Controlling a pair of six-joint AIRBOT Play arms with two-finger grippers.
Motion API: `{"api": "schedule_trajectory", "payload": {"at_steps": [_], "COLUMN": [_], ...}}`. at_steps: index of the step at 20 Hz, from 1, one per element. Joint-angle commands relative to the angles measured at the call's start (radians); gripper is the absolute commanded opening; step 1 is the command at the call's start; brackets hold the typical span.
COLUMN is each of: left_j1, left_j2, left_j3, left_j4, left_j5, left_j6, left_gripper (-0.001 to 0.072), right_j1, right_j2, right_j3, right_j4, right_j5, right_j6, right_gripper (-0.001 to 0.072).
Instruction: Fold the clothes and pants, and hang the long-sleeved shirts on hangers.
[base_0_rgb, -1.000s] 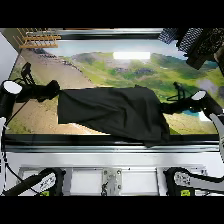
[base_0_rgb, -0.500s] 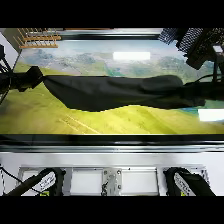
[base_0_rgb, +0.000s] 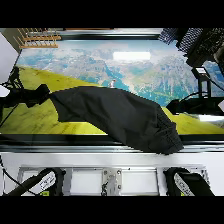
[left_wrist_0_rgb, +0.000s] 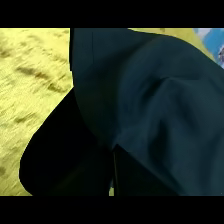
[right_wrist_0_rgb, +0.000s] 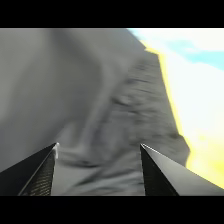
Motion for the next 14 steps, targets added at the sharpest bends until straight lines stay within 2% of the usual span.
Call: {"api": "schedule_trajectory", "payload": {"at_steps": [1,3,6,8,10,11,14], "left_j1": [0.000,0.000,-0.002,-0.002,-0.002,-0.002,-0.002], "left_j2": [0.001,0.001,0.001,0.001,0.001,0.001,0.001], "left_j3": [-0.014,-0.014,-0.014,-0.014,-0.014,-0.014,-0.014], "left_j4": [0.000,0.000,0.000,0.000,0.000,-0.001,-0.002], "left_j5": [0.002,0.002,0.002,0.002,0.002,0.002,0.002], "left_j6": [-0.001,-0.001,-0.001,-0.001,-0.002,-0.002,-0.002], "left_gripper": [0.0003,0.0004,0.0004,0.0003,0.0004,0.0004,0.0004], "right_j1": [-0.171,-0.261,-0.307,-0.297,-0.276,-0.263,-0.215], "right_j2": [-0.143,-0.274,-0.470,-0.572,-0.649,-0.676,-0.718], "right_j3": [-0.019,-0.028,-0.027,-0.026,-0.013,-0.004,0.012], "right_j4": [-0.044,0.003,0.188,0.280,0.375,0.411,0.486], "right_j5": [-0.038,-0.076,-0.130,-0.179,-0.195,-0.194,-0.195], "right_j6": [0.011,-0.047,-0.253,-0.332,-0.399,-0.425,-0.459], "right_gripper": [0.0553,0.0553,0.0551,0.0551,0.0537,0.0503,0.0505]}}
